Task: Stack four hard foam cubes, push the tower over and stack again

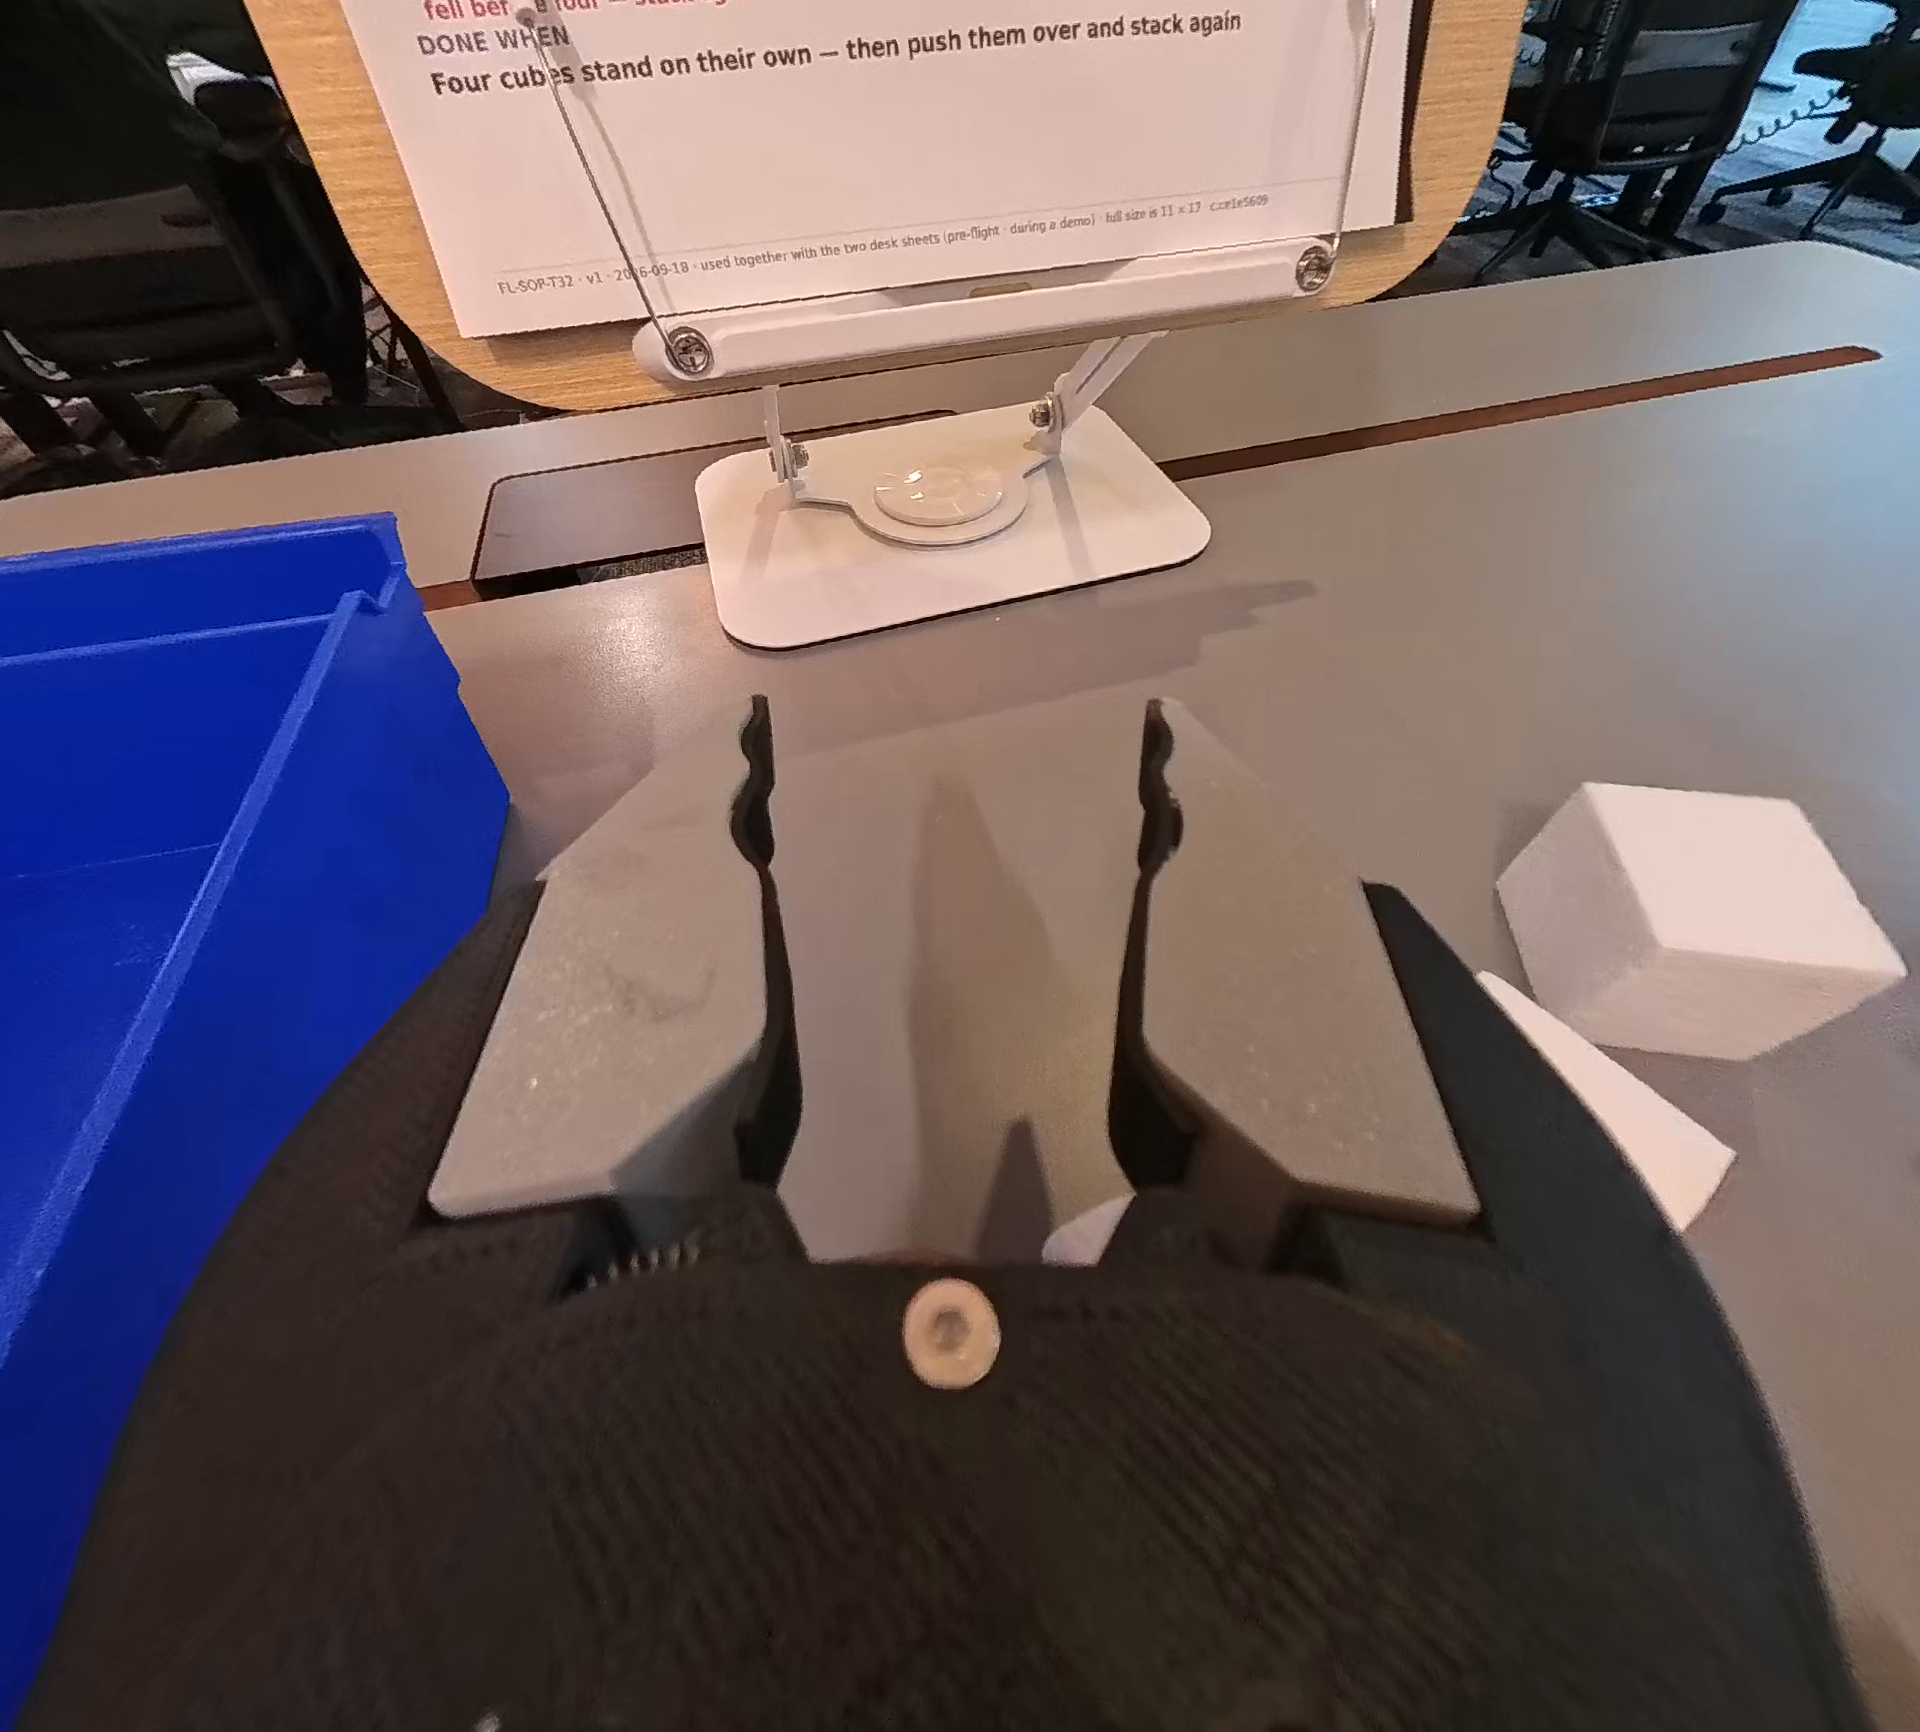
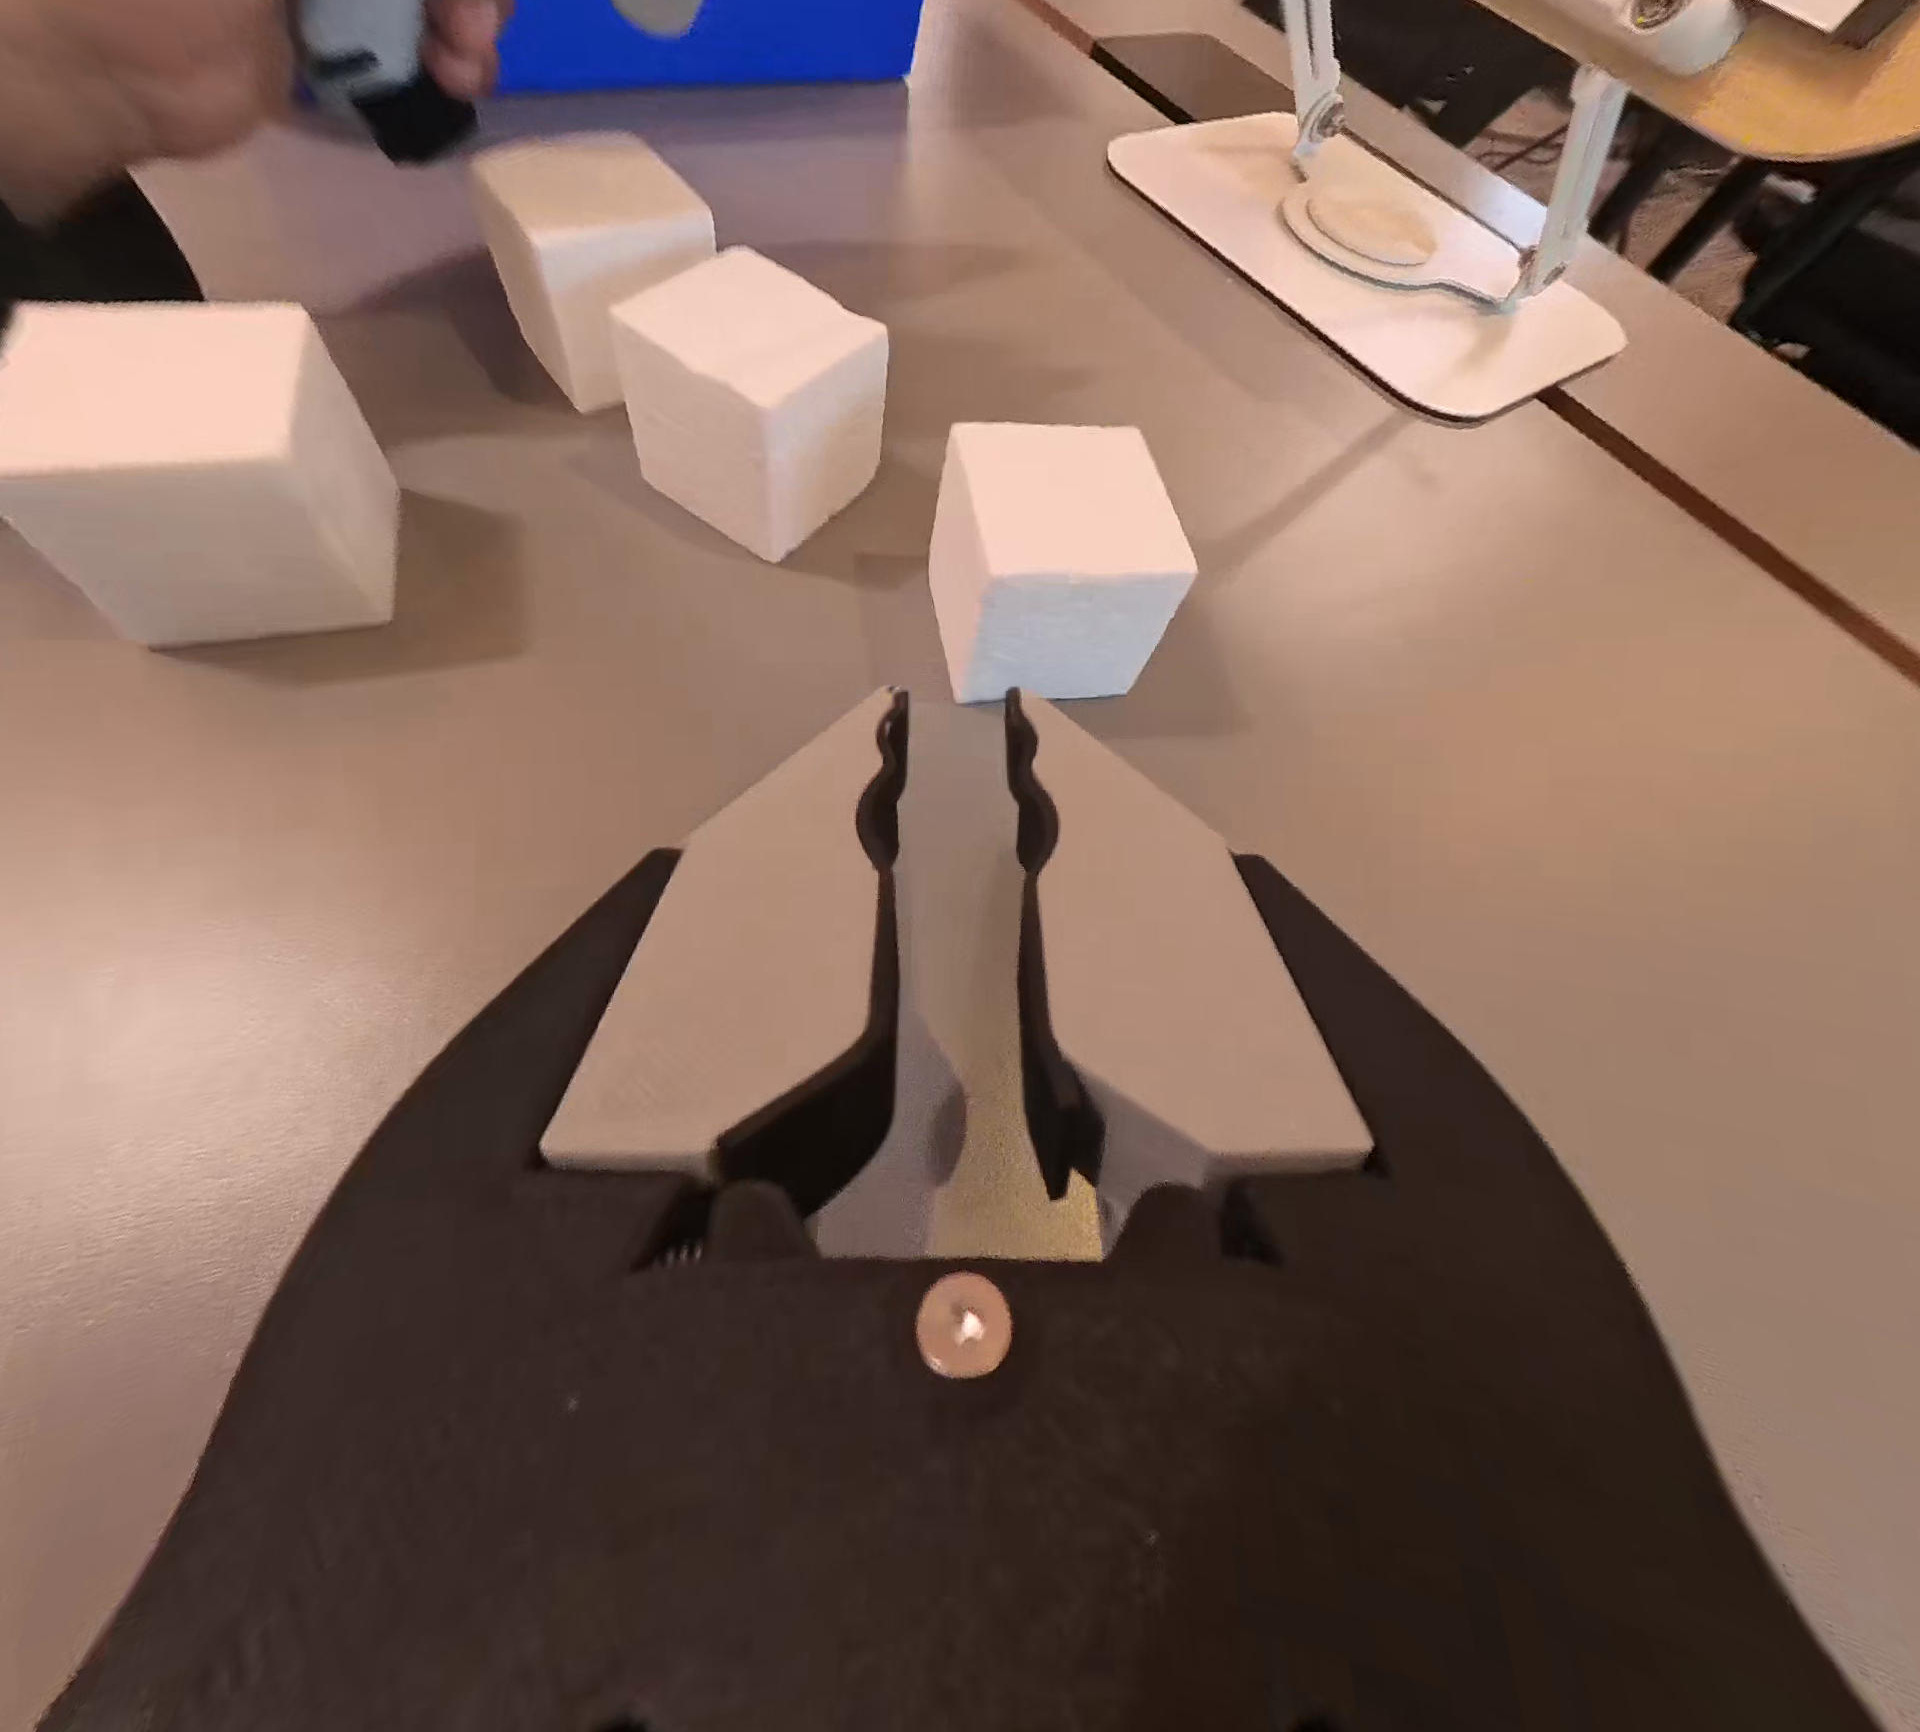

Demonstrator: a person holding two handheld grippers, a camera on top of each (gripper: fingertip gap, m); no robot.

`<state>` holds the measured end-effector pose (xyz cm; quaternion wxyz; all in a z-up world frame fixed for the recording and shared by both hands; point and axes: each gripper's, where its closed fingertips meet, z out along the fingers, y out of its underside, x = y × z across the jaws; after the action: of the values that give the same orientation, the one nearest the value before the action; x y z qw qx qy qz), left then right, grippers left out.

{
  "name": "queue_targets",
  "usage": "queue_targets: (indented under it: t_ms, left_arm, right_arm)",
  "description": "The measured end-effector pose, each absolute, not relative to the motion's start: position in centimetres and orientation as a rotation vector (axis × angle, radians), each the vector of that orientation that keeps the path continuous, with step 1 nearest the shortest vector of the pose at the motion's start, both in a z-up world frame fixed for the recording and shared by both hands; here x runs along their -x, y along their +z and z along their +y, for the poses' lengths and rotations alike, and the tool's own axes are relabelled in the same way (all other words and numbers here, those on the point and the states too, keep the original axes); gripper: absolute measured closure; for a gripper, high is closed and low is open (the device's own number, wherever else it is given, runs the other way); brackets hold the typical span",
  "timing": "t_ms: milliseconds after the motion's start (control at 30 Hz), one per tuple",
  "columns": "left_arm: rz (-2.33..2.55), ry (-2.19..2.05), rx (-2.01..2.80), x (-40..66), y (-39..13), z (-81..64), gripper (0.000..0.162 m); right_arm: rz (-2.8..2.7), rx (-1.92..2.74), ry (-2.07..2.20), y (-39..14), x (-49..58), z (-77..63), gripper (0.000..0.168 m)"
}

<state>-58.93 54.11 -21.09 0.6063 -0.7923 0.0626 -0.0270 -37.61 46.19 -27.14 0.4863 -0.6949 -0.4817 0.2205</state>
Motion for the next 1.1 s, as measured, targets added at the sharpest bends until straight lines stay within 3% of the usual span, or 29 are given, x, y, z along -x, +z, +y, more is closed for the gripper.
queue_targets:
  t_ms: [533,633,833,1100]
  left_arm:
    - [0.151,-0.096,1.812,58.8,-20.4,53.3,0.092]
    - [0.175,-0.162,1.827,57.9,-20.6,51.9,0.084]
    - [0.247,-0.269,1.808,55.5,-19.2,45.7,0.084]
    - [0.364,-0.402,1.918,50.1,-20.5,37.5,0.067]
  right_arm:
    - [-1.149,1.648,0.495,-26.5,37.0,46.5,0.153]
    - [-1.132,1.654,0.499,-26.5,36.7,46.8,0.153]
    - [-1.117,1.641,0.512,-26.0,36.4,46.9,0.153]
    - [-1.101,1.616,0.477,-25.5,35.9,47.1,0.153]
